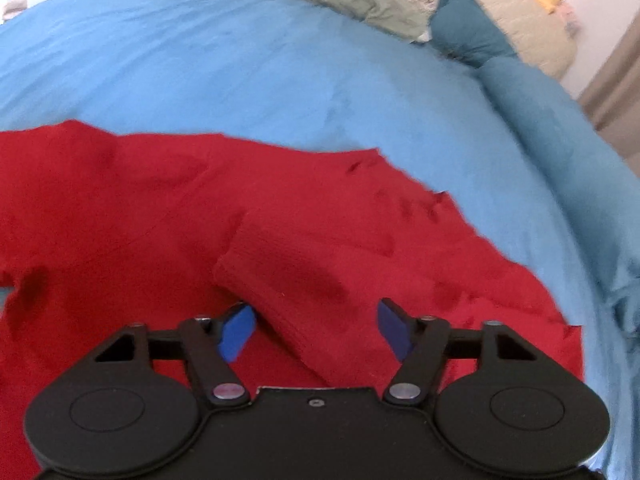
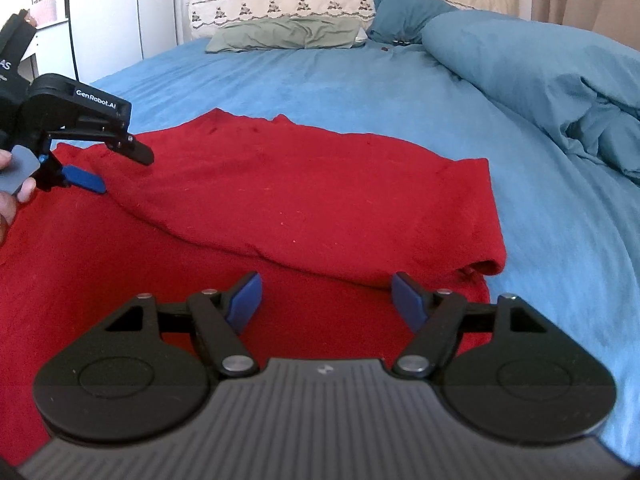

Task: Fold small clothes

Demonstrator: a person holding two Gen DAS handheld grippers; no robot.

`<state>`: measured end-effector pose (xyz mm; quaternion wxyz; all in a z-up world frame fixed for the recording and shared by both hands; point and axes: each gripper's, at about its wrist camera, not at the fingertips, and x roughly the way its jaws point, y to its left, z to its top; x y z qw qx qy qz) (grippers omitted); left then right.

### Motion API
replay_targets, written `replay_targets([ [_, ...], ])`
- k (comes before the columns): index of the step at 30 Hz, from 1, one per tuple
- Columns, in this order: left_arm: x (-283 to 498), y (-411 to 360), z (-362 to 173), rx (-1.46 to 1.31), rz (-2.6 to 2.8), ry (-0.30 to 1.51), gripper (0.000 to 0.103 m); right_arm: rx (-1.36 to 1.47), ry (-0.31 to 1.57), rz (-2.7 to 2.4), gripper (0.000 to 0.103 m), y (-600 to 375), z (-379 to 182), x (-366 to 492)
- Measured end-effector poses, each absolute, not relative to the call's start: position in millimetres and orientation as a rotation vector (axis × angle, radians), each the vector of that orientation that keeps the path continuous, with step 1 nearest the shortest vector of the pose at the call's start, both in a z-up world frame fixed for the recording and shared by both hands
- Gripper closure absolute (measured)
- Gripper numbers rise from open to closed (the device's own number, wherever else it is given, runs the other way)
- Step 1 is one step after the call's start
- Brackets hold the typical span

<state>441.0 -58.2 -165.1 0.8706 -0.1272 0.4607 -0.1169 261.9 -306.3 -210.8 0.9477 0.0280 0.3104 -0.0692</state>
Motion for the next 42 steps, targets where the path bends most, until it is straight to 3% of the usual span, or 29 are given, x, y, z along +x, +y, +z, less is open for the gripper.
replay_targets([
  [2, 443, -62, -163, -0.217, -0.226, 0.966, 0.099, 0.062, 0.631, -0.142, 0.015, -306, -211, 261],
  [11, 437, -22, -112, -0.22, -0.174, 0.734, 0.099, 0.078, 0.646, -0.15, 0.012, -309, -208, 261],
  [19, 434, 17, -153, -0.247, -0.147, 0.784, 0.098, 0.122, 0.656, -0.185, 0.007, -319, -213, 267],
  [20, 433, 18, -157, -0.252, -0.144, 0.799, 0.094, 0.121, 0.658, -0.189, 0.007, -320, -213, 267],
  [22, 423, 26, -159, -0.255, -0.118, 0.815, 0.079, 0.121, 0.664, -0.198, 0.006, -323, -213, 266],
  [23, 419, 32, -157, -0.256, -0.093, 0.812, 0.051, 0.121, 0.668, -0.199, 0.006, -323, -211, 265],
  [24, 413, 40, -154, -0.261, -0.058, 0.8, 0.036, 0.115, 0.669, -0.2, 0.006, -323, -209, 263],
  [32, 404, 30, -128, -0.101, -0.153, 0.72, 0.034, 0.063, 0.574, -0.125, 0.003, -304, -181, 275],
  [42, 410, 13, -142, -0.103, -0.256, 0.748, 0.034, 0.175, 0.643, -0.275, 0.002, -364, -225, 290],
])
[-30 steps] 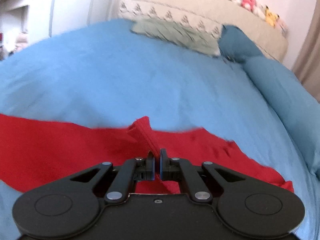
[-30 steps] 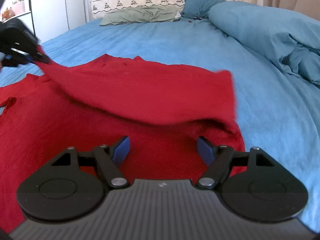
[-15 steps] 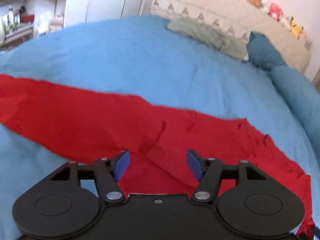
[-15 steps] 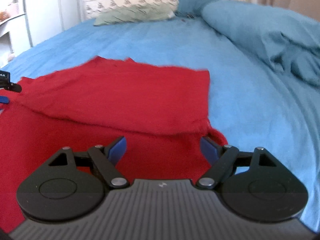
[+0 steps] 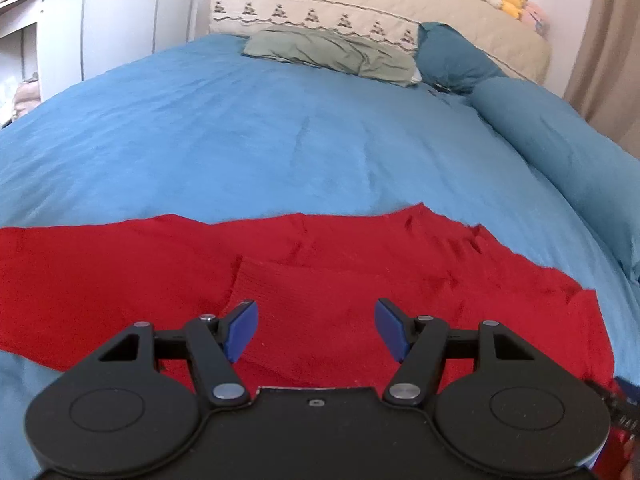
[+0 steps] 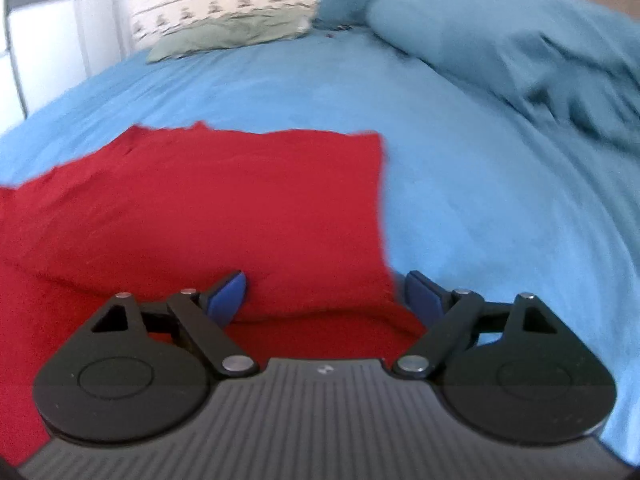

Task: Fold small clothes

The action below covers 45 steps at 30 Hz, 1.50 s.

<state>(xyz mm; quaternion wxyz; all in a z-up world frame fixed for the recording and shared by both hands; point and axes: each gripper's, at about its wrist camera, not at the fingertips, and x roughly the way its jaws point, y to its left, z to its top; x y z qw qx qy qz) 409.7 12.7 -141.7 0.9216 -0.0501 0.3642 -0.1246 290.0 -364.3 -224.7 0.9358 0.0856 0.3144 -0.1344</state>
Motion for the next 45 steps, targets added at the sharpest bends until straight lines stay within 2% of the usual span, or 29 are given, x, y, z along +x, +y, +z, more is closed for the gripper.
replay_targets([
  [8, 414, 6, -150, -0.123, -0.29, 0.757, 0.033, 0.154, 0.523, -0.17, 0.001, -350, -193, 286],
  [13, 427, 0, -170, -0.13, -0.284, 0.834, 0.031, 0.147, 0.596, -0.164, 0.0, -349, -207, 328],
  [16, 423, -1, -174, -0.105, -0.297, 0.816, 0.029, 0.204, 0.631, -0.176, 0.0, -362, -222, 332],
  [20, 414, 5, -156, -0.113, -0.285, 0.794, 0.03, 0.152, 0.628, -0.163, 0.0, -353, -207, 324],
  [25, 380, 33, -106, -0.117, -0.26, 0.692, 0.029, 0.162, 0.55, -0.113, 0.0, -336, -157, 298],
  [26, 371, 42, -94, -0.118, -0.25, 0.668, 0.026, 0.152, 0.538, -0.105, 0.0, -330, -145, 293],
  [27, 362, 53, -83, -0.123, -0.239, 0.643, 0.013, 0.138, 0.532, -0.1, 0.0, -325, -133, 288],
  [29, 346, 78, -62, -0.154, -0.199, 0.596, 0.0, 0.107, 0.525, -0.089, 0.0, -311, -113, 285],
  [35, 327, 173, -48, -0.305, -0.063, 0.576, 0.0, 0.079, 0.548, -0.016, 0.0, -260, -83, 279],
  [41, 334, 276, -85, -0.508, 0.091, 0.594, 0.0, 0.12, 0.581, 0.04, 0.0, -210, -91, 285],
  [45, 350, 324, -120, -0.636, 0.147, 0.619, 0.005, 0.132, 0.621, 0.03, 0.0, -180, -105, 296],
])
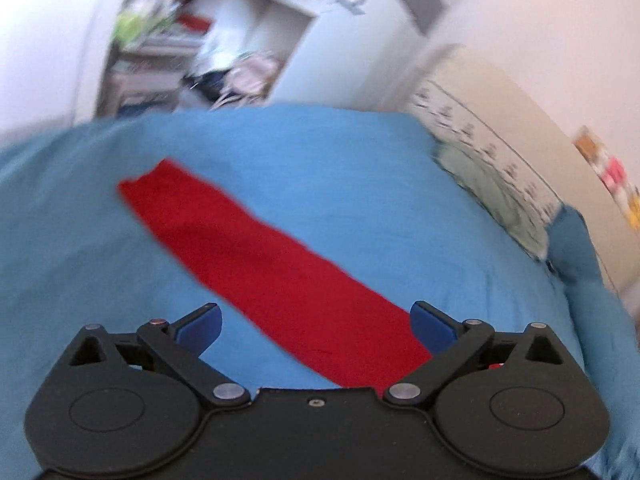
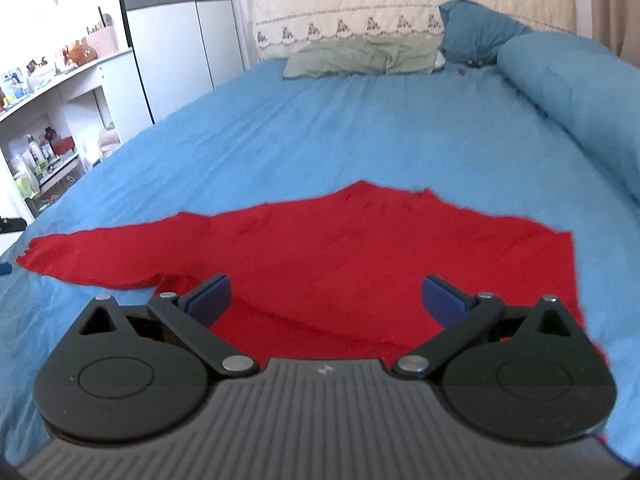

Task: Fold small clothes

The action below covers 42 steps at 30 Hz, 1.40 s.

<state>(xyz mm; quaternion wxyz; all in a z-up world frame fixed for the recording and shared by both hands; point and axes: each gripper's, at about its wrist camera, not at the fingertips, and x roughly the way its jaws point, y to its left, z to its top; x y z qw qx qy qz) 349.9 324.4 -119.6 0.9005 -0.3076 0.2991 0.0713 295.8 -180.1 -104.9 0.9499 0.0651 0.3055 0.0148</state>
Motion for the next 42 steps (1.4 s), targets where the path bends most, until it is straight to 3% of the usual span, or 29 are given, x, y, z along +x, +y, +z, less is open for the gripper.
replay_targets([
  [10, 382, 371, -172, -0.745, 0.165, 0.619, 0.034, 0.104, 0.679, 0.022, 0.0, -129, -141, 320],
  [13, 392, 381, -177, -0.739, 0.186, 0.605, 0.052, 0.09, 0.68, 0.026, 0.0, -120, -148, 326],
  [15, 398, 389, -180, -0.752, 0.209, 0.598, 0.076, 0.09, 0.68, 0.031, 0.0, -115, -152, 329],
  [17, 403, 398, -183, -0.768, 0.233, 0.599, 0.092, 0.087, 0.682, 0.036, 0.0, -112, -156, 333],
  [18, 403, 402, -184, -0.784, 0.233, 0.6, 0.095, 0.085, 0.682, 0.037, 0.0, -111, -157, 334],
  [23, 406, 391, -164, -0.71, 0.241, 0.588, 0.098, 0.093, 0.673, 0.038, 0.0, -113, -161, 335],
  [30, 413, 322, -81, -0.568, 0.092, 0.483, 0.098, 0.135, 0.64, -0.009, 0.0, -147, -149, 327],
  [37, 417, 147, -15, -0.395, -0.263, 0.444, 0.098, 0.14, 0.589, -0.117, 0.0, -211, -130, 301],
  [42, 401, 4, -39, -0.243, -0.487, 0.55, 0.098, 0.14, 0.565, -0.201, 0.0, -264, -124, 276],
])
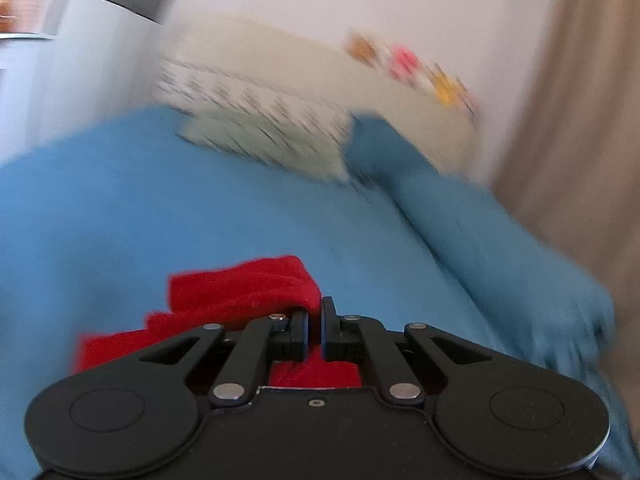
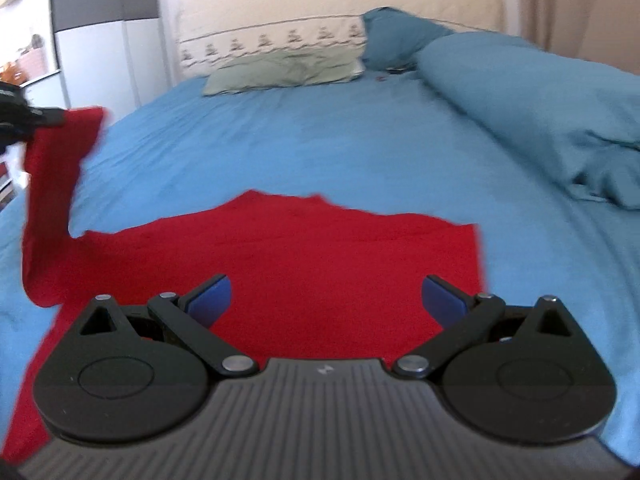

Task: Fold small clothes

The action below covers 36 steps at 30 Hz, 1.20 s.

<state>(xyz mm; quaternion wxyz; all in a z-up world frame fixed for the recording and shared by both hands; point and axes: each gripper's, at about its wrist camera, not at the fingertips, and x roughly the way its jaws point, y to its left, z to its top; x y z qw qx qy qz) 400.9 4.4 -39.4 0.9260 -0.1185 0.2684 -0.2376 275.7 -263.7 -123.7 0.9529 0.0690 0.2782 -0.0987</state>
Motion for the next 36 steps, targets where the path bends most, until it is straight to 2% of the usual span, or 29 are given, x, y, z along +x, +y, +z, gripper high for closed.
replay_targets([
  [4, 389, -71, -111, -0.128, -0.545, 0.713, 0.098, 0.149, 0.593, -0.254, 0.0, -303, -132, 259],
  [7, 380, -95, -156, -0.055, -0.55, 0.804, 0.098, 0.171, 0.623, -0.272, 0.0, -324, -141, 251],
  [11, 372, -99, -167, -0.023, -0.554, 0.794, 0.097, 0.175, 0.641, -0.268, 0.0, -335, -150, 245],
  [12, 372, -98, -165, -0.016, -0.563, 0.794, 0.092, 0.177, 0.641, -0.263, 0.0, -336, -152, 245],
  [13, 372, -96, -161, -0.009, -0.568, 0.794, 0.085, 0.179, 0.639, -0.26, 0.0, -334, -153, 244],
  [15, 367, -86, -151, 0.011, -0.569, 0.77, 0.03, 0.181, 0.634, -0.246, 0.0, -332, -152, 247],
  [17, 354, -74, -141, 0.047, -0.552, 0.715, 0.013, 0.175, 0.625, -0.226, 0.0, -325, -148, 251],
  [20, 345, -50, -130, 0.106, -0.508, 0.677, 0.012, 0.131, 0.62, -0.159, 0.0, -309, -139, 259],
  [29, 354, 30, -135, 0.169, -0.333, 0.732, 0.009, -0.182, 0.676, 0.068, 0.0, -222, -141, 319],
  [31, 356, 44, -140, 0.149, -0.312, 0.747, 0.009, -0.292, 0.685, 0.105, 0.007, -200, -147, 334],
  [33, 360, 55, -145, 0.14, -0.288, 0.76, 0.009, -0.404, 0.691, 0.138, 0.019, -179, -155, 345],
  [36, 360, 66, -150, 0.131, -0.271, 0.772, 0.009, -0.552, 0.708, 0.184, 0.028, -153, -169, 361],
])
